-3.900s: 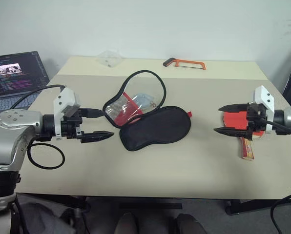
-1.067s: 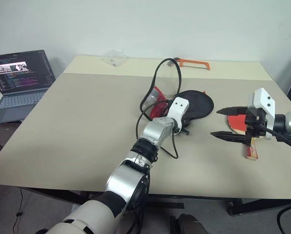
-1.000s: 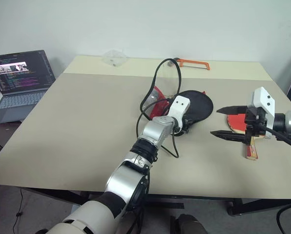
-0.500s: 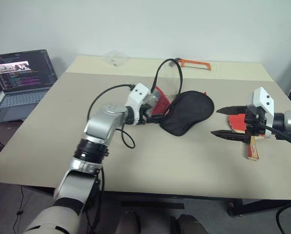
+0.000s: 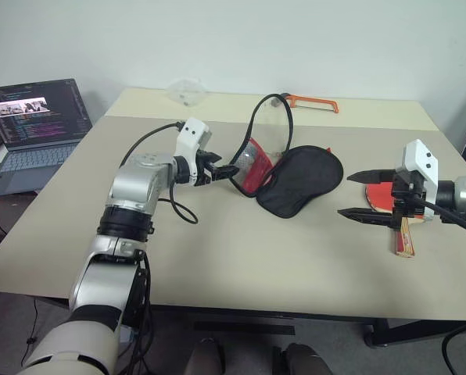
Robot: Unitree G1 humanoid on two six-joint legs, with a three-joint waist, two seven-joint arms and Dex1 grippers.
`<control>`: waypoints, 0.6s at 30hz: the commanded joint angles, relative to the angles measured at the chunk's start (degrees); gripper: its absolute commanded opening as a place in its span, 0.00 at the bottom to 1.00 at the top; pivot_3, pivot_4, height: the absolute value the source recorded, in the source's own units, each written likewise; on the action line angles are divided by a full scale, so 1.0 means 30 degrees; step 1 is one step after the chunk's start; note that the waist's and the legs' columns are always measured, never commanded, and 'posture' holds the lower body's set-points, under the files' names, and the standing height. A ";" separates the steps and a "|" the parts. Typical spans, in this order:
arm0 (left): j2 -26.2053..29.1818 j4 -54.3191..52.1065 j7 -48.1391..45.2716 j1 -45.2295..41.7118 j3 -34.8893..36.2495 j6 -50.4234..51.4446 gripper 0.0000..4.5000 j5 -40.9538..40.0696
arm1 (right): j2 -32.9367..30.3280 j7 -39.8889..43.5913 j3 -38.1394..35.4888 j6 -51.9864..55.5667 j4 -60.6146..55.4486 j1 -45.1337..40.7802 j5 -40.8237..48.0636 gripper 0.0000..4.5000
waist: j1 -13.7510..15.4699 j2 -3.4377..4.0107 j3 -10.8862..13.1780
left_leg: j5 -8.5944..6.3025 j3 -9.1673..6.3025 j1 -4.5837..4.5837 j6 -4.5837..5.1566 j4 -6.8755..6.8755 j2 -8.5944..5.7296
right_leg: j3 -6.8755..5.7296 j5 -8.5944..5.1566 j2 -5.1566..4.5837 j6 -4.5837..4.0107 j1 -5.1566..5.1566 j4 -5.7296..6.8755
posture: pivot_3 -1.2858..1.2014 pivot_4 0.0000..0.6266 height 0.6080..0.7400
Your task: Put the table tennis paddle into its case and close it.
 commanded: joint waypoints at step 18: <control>-0.3626 0.7618 0.0127 -0.2530 0.1709 -0.2334 0.61 -0.0100 | -0.0603 -0.0560 -0.0893 0.0315 -0.0998 0.0313 0.0299 1.00 | 0.0001 -0.0002 0.0001 | 0.0000 -0.0006 -0.0044 0.0000 0.0006 -0.0003 | -0.0011 0.0001 0.0001 0.0000 -0.0030 0.0002 | 0.52 0.24 1.00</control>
